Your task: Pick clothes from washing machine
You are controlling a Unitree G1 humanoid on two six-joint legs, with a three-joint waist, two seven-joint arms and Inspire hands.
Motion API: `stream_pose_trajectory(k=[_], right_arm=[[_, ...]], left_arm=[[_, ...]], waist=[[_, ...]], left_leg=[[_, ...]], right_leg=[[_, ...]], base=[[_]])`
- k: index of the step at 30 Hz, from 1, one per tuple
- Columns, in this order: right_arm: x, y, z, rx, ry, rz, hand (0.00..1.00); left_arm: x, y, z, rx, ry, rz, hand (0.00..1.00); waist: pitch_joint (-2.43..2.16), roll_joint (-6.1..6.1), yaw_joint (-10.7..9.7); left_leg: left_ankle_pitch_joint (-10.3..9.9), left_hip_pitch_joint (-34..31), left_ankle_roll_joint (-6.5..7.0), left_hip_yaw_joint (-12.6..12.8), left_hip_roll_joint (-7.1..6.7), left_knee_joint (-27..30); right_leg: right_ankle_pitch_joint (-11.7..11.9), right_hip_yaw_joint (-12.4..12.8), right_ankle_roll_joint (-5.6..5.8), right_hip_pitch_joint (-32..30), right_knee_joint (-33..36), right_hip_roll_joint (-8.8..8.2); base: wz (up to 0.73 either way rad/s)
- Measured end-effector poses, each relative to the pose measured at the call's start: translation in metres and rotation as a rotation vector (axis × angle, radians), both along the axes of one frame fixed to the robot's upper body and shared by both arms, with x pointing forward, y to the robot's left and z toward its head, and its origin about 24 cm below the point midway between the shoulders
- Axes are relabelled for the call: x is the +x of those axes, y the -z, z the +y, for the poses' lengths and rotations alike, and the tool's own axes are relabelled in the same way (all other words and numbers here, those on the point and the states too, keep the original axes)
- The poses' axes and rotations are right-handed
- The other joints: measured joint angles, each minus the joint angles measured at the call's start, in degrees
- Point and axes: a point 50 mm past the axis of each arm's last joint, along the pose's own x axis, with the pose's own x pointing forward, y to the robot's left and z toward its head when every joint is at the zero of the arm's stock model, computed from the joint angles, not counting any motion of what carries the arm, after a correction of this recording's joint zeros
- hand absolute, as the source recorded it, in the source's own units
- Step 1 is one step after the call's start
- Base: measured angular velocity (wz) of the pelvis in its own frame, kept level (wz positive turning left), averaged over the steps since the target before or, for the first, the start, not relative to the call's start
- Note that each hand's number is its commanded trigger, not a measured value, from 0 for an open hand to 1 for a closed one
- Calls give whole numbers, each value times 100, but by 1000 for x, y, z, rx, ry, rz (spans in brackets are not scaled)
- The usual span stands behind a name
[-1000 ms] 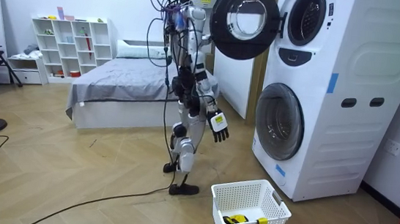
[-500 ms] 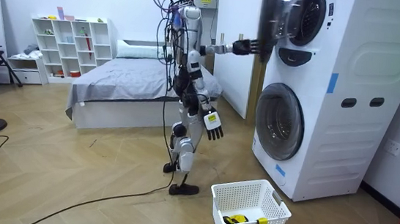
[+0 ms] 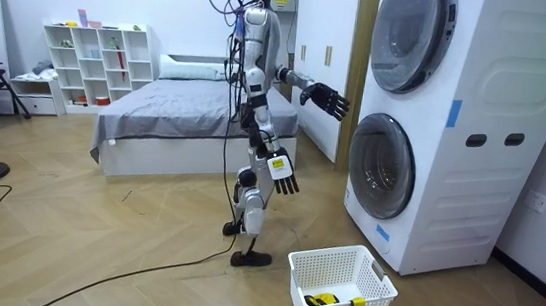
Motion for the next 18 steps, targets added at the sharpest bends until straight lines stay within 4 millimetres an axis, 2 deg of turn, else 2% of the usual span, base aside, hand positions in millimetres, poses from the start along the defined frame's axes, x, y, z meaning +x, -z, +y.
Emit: stream_pose_trajectory(k=[3,4,6,7,9,12,14,15,16,17,18], right_arm=[[-2,0,0,1,-1,0,0],[-3,0,0,2,-1,0,0],[-3,1,0,3,-1,2,0],[-4,1,0,4,-2,3,0],[-3,1,1,9,-7,3,0],[-7,1,0,9,1,13,0],[-13,3,0,10,6,24,0],[-17,4,0,11,10,33,0],[-20,4,-1,8,15,40,0],[-24,5,-2,7,25,48,0],[-28,5,-4,4,53,49,0]], left_arm=[[0,7,2,18,-7,22,0],[0,11,4,28,-12,33,0],[1,21,7,68,-23,43,0],[1,28,11,103,-35,51,0],[1,38,17,148,-62,70,0],[-1,55,34,226,-138,91,0],[-7,73,55,253,-239,140,0],[-15,90,74,295,-317,195,0],[-26,109,96,351,-403,265,0],[-34,118,109,378,-459,311,0],[-52,134,134,423,-560,397,0]], waist=[[0,-1,58],[26,-42,80],[16,-26,121],[34,-55,142],[33,-55,188],[18,-104,374],[4,-175,487],[-31,-213,563],[-33,-233,688],[-45,-238,733],[-97,-236,798]], left_leg=[[0,10,0,1,3,1],[0,17,0,9,6,1],[0,17,0,27,8,1],[0,11,0,24,12,1],[0,3,0,25,14,-2],[0,24,0,24,24,-3],[0,93,0,17,40,-4],[0,135,-1,8,51,-5],[-20,203,-34,0,80,-4],[-41,210,-70,-11,99,2],[-76,219,-125,-20,128,1]], right_leg=[[-2,20,-3,5,4,7],[-1,28,-3,4,10,9],[0,29,-5,4,12,10],[0,17,-5,3,11,11],[-3,9,-9,-11,8,17],[2,16,-20,0,10,27],[-3,18,-43,65,-2,39],[-15,10,-60,104,-2,52],[-18,-26,-69,165,-4,83],[-26,-56,-83,173,-6,99],[-40,-122,-105,180,-13,120]], base=[[-2],[-5],[-2],[4],[2],[-6],[-9],[-12],[-15],[-10],[8]])
